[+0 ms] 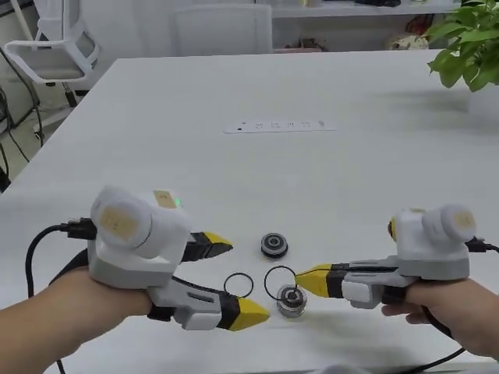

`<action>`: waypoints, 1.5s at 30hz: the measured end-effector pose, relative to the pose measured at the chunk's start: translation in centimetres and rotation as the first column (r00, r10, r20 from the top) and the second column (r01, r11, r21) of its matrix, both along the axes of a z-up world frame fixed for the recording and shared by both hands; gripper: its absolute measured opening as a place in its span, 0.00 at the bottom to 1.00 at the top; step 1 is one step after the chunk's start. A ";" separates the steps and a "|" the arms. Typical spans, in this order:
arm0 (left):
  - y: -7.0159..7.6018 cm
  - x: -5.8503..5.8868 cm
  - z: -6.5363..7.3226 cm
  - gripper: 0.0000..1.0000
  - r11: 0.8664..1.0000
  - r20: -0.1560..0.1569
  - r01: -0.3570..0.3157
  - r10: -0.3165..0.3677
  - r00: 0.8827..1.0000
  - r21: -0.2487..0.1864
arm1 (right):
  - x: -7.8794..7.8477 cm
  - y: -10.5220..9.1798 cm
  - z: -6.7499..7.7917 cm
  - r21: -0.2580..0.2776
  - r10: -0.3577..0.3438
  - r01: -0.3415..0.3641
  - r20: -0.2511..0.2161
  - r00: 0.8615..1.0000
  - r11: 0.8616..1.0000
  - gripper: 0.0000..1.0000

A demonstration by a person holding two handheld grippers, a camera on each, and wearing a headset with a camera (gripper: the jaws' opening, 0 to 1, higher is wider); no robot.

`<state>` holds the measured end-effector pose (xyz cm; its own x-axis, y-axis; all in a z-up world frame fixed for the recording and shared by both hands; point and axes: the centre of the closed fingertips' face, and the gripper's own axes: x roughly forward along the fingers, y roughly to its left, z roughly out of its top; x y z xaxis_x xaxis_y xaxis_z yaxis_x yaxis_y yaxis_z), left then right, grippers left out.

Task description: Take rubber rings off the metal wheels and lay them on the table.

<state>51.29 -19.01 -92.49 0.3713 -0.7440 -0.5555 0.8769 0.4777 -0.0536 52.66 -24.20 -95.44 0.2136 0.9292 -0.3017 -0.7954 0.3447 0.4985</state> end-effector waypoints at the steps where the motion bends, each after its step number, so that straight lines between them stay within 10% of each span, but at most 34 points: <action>1: 0.2 0.0 0.1 0.67 1.000 0.000 -0.007 0.007 1.000 -0.004 | 0.0 0.0 0.0 0.000 0.001 -0.001 0.000 1.000 1.000 0.00; 21: 4.9 0.5 0.7 0.72 0.992 0.006 -0.126 0.126 0.992 -0.019 | 1.6 2.9 0.5 -0.074 0.103 -0.100 0.043 0.994 0.992 0.00; 45: 7.5 0.4 0.2 0.72 0.979 -0.013 -0.203 0.203 0.979 -0.028 | 3.4 6.2 -4.1 -0.245 0.132 -0.125 0.014 0.991 0.962 0.00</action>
<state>51.69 -11.47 -92.25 0.5109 -0.6696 -0.5390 0.7610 0.6440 -0.0788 56.11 -17.99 -99.58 0.1095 0.8490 -0.5169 -0.8541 0.3464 0.3880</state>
